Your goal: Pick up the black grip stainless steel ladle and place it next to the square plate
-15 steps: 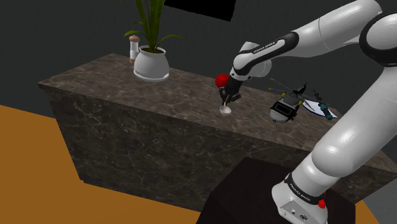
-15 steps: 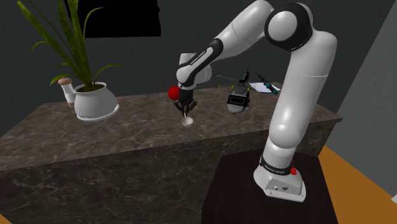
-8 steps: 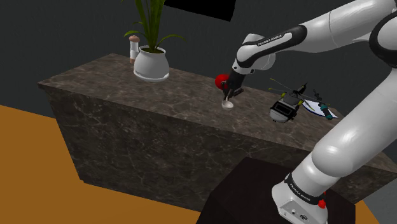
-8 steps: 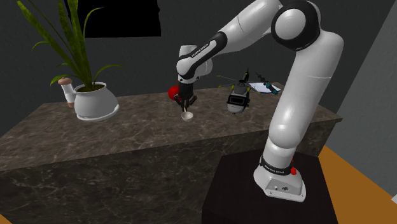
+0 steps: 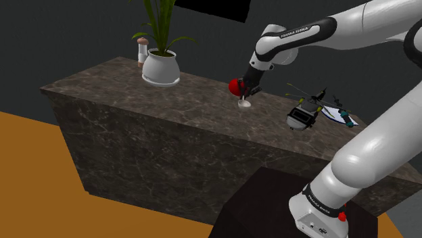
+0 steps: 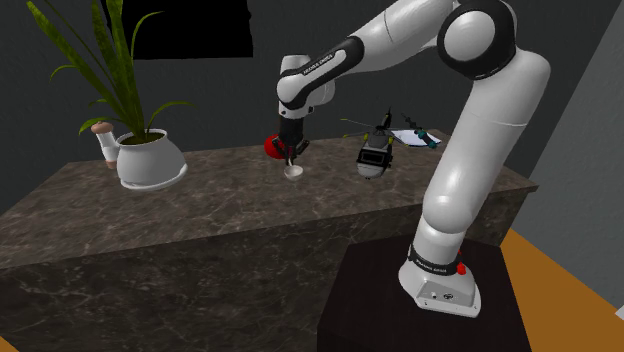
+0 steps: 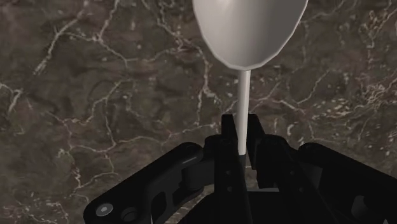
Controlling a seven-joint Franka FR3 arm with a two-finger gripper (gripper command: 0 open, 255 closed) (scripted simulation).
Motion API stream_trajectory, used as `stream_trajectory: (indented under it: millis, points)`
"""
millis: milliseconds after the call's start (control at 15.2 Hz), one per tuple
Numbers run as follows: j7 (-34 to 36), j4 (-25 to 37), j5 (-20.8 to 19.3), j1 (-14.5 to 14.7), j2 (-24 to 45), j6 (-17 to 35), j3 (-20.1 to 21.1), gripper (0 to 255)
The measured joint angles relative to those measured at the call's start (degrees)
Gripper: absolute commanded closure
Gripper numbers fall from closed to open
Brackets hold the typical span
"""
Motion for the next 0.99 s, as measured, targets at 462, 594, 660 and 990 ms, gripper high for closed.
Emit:
stream_trajectory:
  millis: [462, 594, 660, 990]
  points:
    - [-0.8, 1.2, -0.6, -0.7, -3.0, -4.3, -0.8, 255]
    - [-2.6, -1.7, -1.1, -1.7, -6.0, -4.6, -1.9, 255]
    - [-3.5, -3.0, -1.3, -2.2, -7.3, -4.7, -2.6, 255]
    - [-8.5, -9.3, -3.4, -5.1, -14.3, -5.8, -6.1, 255]
